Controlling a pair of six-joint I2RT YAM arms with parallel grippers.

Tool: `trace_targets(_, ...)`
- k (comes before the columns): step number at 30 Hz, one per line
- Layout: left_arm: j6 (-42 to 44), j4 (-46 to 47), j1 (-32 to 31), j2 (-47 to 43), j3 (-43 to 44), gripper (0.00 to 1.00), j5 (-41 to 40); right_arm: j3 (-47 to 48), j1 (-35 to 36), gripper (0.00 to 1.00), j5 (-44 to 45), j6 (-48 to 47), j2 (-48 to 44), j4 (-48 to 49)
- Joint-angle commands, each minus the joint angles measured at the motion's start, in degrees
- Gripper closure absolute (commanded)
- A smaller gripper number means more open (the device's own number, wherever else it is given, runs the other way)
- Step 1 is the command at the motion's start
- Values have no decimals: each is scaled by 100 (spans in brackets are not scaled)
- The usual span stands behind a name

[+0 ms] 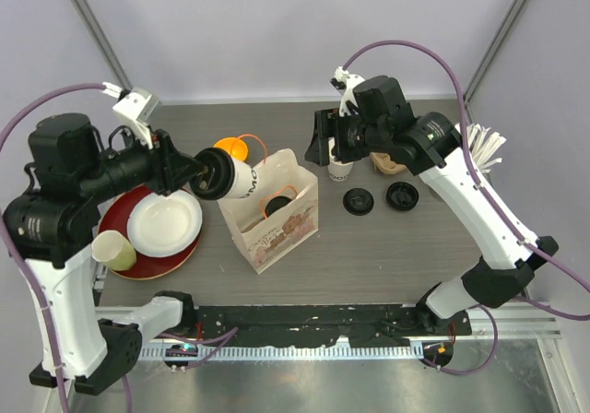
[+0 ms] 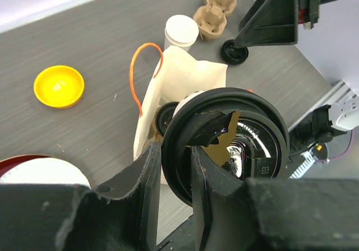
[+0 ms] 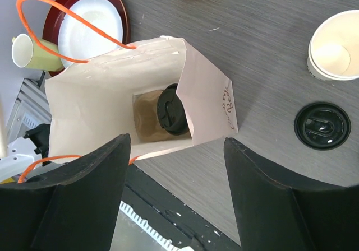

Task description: Pack the takeout coffee

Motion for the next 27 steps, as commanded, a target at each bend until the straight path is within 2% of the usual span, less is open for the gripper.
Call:
trace_targets(1,-31,102,-567,433,35,75,-307,-285,38,27,163,216,-491,486)
trace_targets(7,539,-117,-1587,890,273,76,-1389,-408,46,27,303,304,-676,486)
trace_targets(13,979,-890,-2142,1374,712,82,-2250,-566,46,27,409,366,-851,486)
trace_targets(17,1006,-900,-2213,1726,967,84,-2445,-619,38,27,435,374,-887,477)
trace_targets(23,1304,-943,-2573,1603,336,84,-2621,-593,46,26,462,313,-860,468)
trace_targets(27,1428,-1084,-2749,1551,291,84,-2313,-593,38,26,444,295,-808,477)
